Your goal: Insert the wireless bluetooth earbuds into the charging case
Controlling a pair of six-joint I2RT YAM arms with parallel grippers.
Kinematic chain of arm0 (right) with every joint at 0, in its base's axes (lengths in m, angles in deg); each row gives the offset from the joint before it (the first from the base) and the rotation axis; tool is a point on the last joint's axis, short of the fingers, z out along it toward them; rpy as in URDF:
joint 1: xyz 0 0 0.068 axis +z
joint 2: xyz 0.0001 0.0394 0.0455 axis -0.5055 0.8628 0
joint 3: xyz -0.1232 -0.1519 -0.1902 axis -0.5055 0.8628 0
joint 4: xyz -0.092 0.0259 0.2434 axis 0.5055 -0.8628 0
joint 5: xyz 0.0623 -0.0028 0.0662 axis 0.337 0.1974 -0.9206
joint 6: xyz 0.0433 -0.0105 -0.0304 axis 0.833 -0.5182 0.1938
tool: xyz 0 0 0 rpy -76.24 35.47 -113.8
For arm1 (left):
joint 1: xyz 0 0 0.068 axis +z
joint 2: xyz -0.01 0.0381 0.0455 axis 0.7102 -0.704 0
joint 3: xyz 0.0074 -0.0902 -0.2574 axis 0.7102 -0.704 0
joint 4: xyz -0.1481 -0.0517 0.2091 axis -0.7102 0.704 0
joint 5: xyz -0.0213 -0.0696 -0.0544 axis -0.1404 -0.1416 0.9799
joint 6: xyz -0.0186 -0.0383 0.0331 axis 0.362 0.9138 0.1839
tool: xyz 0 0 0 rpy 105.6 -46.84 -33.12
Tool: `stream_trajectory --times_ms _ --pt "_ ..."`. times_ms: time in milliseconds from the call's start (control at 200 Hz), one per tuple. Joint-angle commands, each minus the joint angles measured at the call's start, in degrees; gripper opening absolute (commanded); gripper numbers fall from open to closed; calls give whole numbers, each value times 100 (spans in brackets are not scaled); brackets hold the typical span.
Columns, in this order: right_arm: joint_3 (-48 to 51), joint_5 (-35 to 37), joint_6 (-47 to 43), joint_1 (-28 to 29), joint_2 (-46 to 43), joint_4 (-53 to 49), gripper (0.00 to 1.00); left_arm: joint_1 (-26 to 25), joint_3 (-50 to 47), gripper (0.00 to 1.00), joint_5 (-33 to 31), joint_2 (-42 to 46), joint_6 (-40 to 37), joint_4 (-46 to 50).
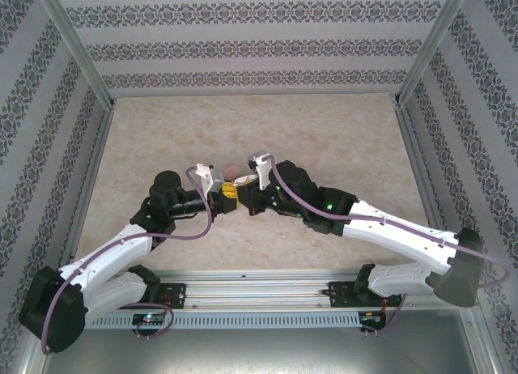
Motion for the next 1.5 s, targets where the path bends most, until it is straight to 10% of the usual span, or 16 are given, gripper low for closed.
stream_trajectory --times_ms 0,1499 --pt "128 -48 79 -50 12 270 10 -74 12 4 42 170 90 -185" --pt "788 349 318 -100 -326 -167 27 -74 24 4 -77 451 100 18"
